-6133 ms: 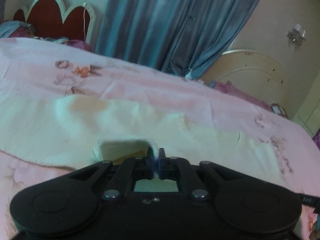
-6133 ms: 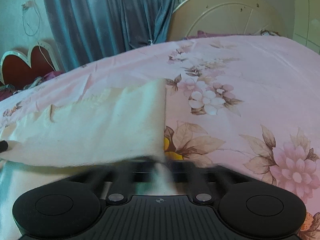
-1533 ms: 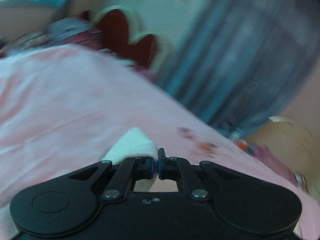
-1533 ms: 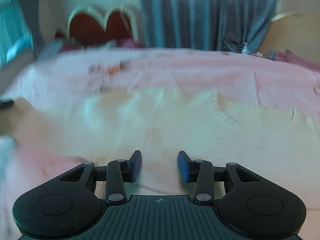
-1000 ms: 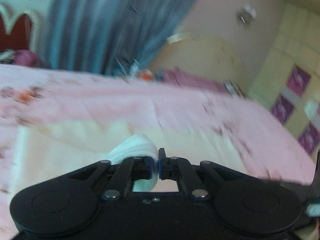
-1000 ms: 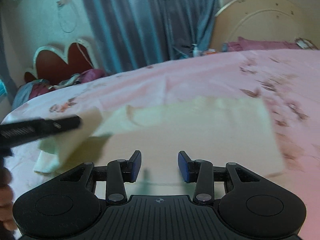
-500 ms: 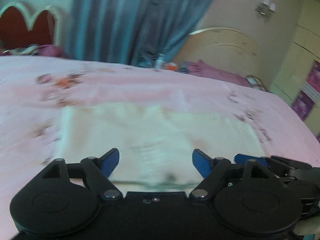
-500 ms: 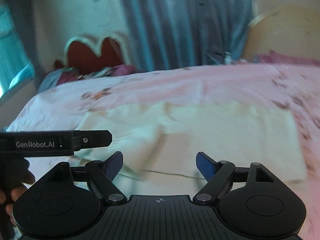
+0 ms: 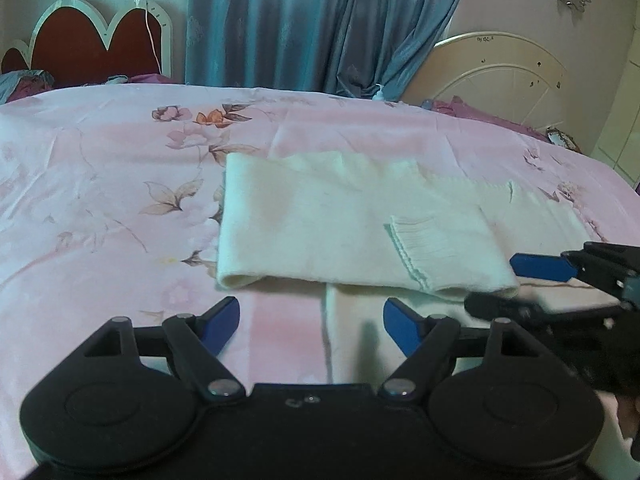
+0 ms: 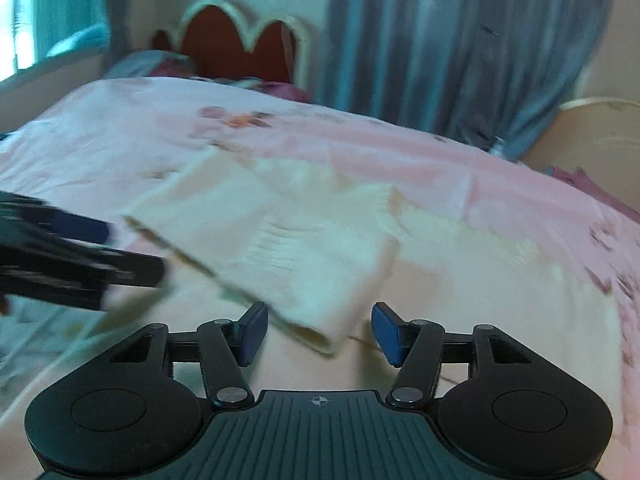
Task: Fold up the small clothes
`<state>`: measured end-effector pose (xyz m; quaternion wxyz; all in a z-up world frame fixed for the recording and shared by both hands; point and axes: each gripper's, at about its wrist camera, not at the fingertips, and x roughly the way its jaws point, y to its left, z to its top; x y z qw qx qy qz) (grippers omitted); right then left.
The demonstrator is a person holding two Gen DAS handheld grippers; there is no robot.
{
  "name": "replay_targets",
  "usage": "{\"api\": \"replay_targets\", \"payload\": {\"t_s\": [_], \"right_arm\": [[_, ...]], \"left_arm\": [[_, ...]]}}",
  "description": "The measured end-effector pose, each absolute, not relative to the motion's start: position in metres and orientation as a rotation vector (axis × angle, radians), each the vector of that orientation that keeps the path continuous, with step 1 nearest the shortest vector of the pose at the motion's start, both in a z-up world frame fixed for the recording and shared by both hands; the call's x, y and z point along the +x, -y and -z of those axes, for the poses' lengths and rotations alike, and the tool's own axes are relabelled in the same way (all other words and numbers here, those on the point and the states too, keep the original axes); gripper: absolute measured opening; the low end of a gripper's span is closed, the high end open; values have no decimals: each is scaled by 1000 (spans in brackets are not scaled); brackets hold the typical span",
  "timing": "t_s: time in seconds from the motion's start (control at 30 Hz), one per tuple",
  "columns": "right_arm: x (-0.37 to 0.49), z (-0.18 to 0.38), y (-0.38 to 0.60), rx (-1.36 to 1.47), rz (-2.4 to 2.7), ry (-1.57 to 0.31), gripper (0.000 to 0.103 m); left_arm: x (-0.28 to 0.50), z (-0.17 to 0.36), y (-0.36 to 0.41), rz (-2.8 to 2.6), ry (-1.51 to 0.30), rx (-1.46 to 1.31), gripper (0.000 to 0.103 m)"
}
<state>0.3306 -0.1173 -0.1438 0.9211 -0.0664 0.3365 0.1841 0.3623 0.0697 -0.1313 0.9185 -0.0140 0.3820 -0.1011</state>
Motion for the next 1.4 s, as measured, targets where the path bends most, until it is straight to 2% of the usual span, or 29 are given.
{"api": "replay_targets", "payload": {"t_s": [0.2, 0.23, 0.27, 0.3, 0.37, 0.6, 0.7, 0.8, 0.87, 0.97, 1.07, 1.1, 1.13, 1.17, 1.2, 1.37, 1.4], "right_arm": [[337, 150, 119, -158, -308, -675, 55], [340, 149, 119, -139, -308, -668, 50], [343, 147, 121, -112, -310, -666, 34], [347, 144, 123, -76, -304, -666, 23], [353, 139, 128, -31, -279, -664, 14], [350, 113, 202, 273, -143, -614, 9], [348, 117, 239, 390, -82, -649, 9], [348, 130, 264, 481, -47, -714, 9], [346, 137, 279, 543, -15, -734, 10], [341, 138, 295, 561, 52, -735, 10], [337, 137, 300, 547, 69, -738, 11], [335, 136, 302, 544, 69, -738, 16], [333, 135, 302, 544, 61, -734, 25], [332, 135, 302, 542, 59, -730, 52], [331, 135, 303, 535, 67, -722, 68], [336, 143, 302, 569, 44, -736, 67], [337, 146, 302, 563, 58, -734, 57]], "left_arm": [[368, 138, -68, 195, -789, -14, 78], [369, 138, -68, 193, -789, -12, 78], [370, 139, -68, 189, -788, -8, 78], [371, 139, -67, 186, -786, -3, 78], [373, 140, -65, 184, -785, 4, 78], [374, 145, -54, 169, -770, 55, 78], [375, 146, -53, 148, -764, 55, 78], [377, 146, -52, 142, -742, 53, 69], [379, 146, -53, 133, -715, 43, 38], [383, 145, -56, 149, -712, -5, 21], [380, 144, -51, 158, -689, 21, 14], [378, 144, -49, 164, -684, 36, 14], [378, 144, -47, 169, -685, 46, 14], [377, 144, -46, 172, -689, 52, 14], [377, 145, -45, 172, -691, 56, 14], [376, 147, -45, 173, -702, 73, 14], [376, 147, -45, 173, -702, 77, 14]]}}
